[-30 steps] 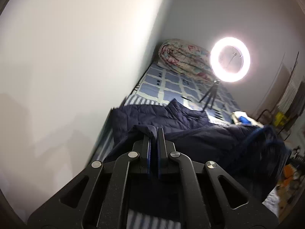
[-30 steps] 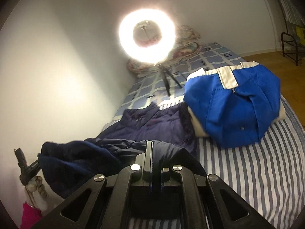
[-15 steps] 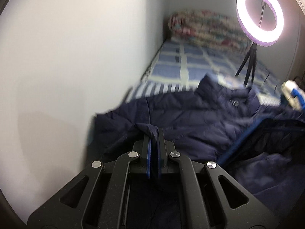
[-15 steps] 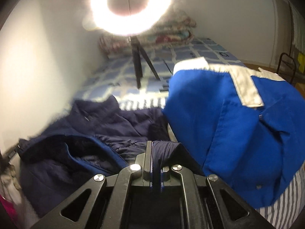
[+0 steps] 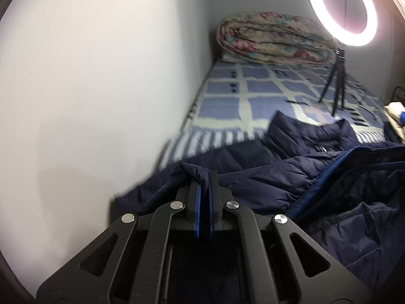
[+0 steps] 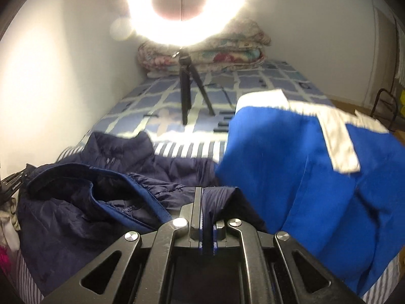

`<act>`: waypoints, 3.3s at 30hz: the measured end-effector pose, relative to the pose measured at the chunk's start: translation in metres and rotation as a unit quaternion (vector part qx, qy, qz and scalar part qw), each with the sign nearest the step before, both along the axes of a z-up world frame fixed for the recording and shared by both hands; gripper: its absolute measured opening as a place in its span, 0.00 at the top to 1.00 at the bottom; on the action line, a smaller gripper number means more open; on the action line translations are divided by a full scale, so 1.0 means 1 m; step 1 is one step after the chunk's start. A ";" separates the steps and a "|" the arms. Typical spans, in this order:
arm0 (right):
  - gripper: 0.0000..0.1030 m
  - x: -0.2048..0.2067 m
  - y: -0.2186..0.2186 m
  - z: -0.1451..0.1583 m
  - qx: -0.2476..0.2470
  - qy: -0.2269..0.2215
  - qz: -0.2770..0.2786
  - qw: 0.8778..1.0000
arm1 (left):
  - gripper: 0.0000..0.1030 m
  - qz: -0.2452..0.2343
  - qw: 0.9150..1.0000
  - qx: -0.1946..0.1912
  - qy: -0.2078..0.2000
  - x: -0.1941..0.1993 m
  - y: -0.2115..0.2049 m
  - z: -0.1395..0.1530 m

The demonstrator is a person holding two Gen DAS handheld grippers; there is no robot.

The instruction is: Fold large clothes

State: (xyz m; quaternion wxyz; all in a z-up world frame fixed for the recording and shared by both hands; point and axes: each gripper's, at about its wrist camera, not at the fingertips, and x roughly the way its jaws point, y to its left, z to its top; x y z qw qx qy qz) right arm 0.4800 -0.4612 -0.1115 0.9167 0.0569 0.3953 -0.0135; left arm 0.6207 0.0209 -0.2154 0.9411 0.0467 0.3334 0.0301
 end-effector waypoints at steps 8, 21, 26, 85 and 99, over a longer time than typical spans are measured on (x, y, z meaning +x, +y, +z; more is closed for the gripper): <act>0.83 0.055 0.024 -0.023 -0.038 0.034 0.004 0.999 | 0.86 0.010 0.998 -0.015 0.056 0.047 0.003 -0.016; 0.41 0.015 0.002 0.044 0.028 -0.037 0.014 0.999 | 0.36 -0.042 0.999 -0.015 -0.014 0.008 -0.006 0.044; 0.69 -0.002 0.032 0.028 0.037 -0.012 0.116 0.992 | 0.60 -0.142 0.990 0.009 0.024 -0.011 -0.035 0.027; 0.15 -0.213 -0.041 -0.082 0.205 0.064 -0.162 0.963 | 0.58 -0.221 0.970 0.093 0.049 -0.085 -0.178 -0.092; 0.55 -0.188 -0.033 -0.081 0.306 0.039 -0.165 0.937 | 0.58 -0.234 0.971 0.006 0.053 -0.149 -0.159 -0.066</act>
